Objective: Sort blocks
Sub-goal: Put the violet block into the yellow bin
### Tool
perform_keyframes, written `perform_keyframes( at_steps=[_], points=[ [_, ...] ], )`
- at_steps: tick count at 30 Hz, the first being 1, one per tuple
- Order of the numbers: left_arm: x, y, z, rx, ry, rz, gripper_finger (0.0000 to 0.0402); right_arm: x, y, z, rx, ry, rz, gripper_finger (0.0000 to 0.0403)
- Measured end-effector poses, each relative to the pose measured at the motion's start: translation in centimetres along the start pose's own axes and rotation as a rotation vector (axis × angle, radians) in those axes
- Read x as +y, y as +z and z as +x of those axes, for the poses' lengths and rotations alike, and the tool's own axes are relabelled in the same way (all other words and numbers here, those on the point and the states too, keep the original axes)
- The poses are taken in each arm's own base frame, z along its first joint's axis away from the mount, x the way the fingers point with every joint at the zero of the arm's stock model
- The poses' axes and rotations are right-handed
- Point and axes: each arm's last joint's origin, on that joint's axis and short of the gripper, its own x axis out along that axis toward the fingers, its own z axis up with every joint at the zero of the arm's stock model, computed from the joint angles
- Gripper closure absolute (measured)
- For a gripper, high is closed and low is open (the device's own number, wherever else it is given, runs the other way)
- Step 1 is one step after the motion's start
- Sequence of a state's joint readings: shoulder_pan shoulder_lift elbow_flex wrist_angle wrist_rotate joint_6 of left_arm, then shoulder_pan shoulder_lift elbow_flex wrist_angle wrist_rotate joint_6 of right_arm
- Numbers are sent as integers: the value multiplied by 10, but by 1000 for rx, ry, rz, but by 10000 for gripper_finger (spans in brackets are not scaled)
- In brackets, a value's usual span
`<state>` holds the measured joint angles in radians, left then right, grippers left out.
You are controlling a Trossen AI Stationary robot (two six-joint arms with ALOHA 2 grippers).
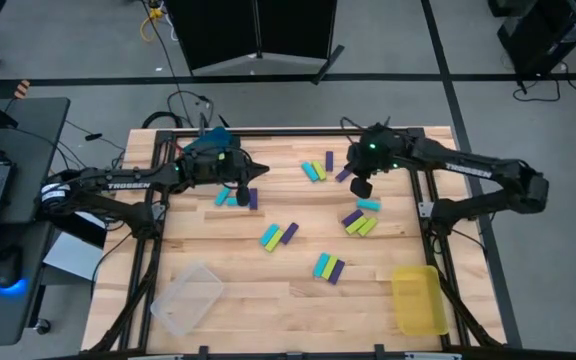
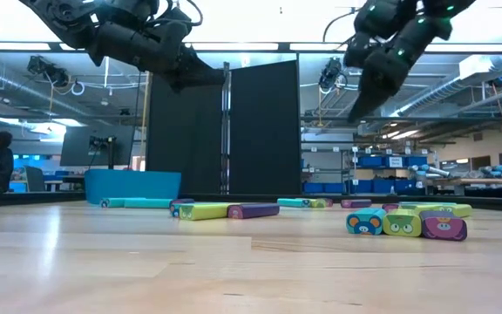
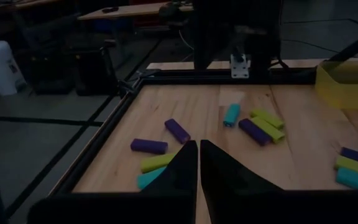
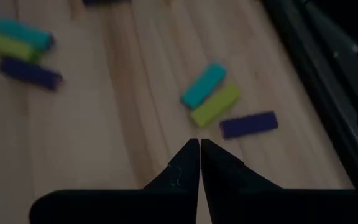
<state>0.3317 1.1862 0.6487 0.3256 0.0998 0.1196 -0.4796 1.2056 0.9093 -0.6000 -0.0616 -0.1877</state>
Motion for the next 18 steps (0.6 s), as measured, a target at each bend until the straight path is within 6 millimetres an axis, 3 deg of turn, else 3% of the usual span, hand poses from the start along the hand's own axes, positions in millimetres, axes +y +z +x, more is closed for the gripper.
perform_keyframes(
  at_steps=[18],
  points=[
    [-1,-1,0,4,-37,-27,376,-23,6,67,405,112,-261,281]
  ],
)
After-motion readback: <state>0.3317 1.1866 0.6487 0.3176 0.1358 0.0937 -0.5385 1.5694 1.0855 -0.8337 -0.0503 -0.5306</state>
